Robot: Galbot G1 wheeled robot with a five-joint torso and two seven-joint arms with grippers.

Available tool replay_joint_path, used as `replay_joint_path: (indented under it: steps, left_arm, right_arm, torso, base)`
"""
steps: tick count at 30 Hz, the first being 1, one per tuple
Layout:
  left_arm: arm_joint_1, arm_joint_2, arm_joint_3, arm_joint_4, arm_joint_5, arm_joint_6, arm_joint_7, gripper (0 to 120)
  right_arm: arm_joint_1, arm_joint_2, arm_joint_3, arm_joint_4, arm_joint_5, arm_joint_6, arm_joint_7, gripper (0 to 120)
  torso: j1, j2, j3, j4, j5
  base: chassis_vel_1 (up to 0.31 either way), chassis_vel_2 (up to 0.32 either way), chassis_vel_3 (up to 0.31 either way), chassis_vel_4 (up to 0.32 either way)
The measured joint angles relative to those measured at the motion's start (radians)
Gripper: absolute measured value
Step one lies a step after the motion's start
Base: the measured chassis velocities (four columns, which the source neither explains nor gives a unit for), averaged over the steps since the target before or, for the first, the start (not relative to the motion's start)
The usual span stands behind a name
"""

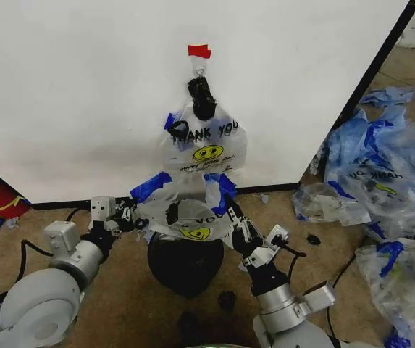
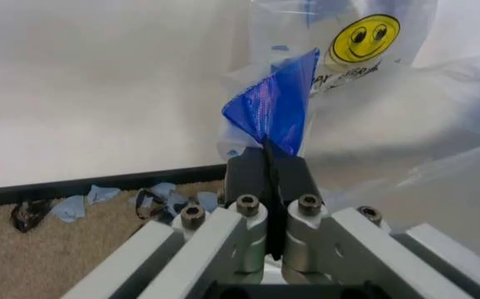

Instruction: Pick up the garbage bag from the wall and place it over the trash bin.

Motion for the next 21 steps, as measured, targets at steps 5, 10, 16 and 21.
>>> replay_joint_path:
  steps: [5, 10, 16, 21]
  left_arm:
    - [0.004, -0.009, 0.002, 0.002, 0.001, 0.0, 0.0, 0]
    - [0.008, -0.013, 0.006, 0.004, 0.005, 0.0, 0.001, 0]
    - [0.007, -0.006, 0.007, 0.004, 0.005, 0.0, 0.002, 0]
    - [0.01, 0.012, 0.007, -0.004, 0.003, 0.004, 0.001, 0]
  right_arm:
    - [-0.008, -0.001, -0.003, 0.006, 0.003, -0.006, 0.017, 0]
    - [-0.031, -0.004, -0.008, 0.007, 0.0, -0.012, 0.036, 0]
    - [-0.047, 0.002, -0.031, 0.041, 0.023, -0.036, 0.049, 0]
    - [-0.008, 0.015, -0.102, 0.027, 0.046, -0.053, 0.041, 0]
  torso:
    - [0.0, 0.0, 0.0, 0.0, -0.0001]
    - [0.0, 0.0, 0.0, 0.0, 0.0]
    - [0.0, 0.0, 0.0, 0.0, -0.0001]
    - [0.0, 0.0, 0.0, 0.0, -0.0001]
  base:
    - [0.0, 0.0, 0.0, 0.0]
    - [0.0, 0.0, 0.0, 0.0]
    - [0.0, 0.0, 0.0, 0.0]
    - [0.0, 0.0, 0.0, 0.0]
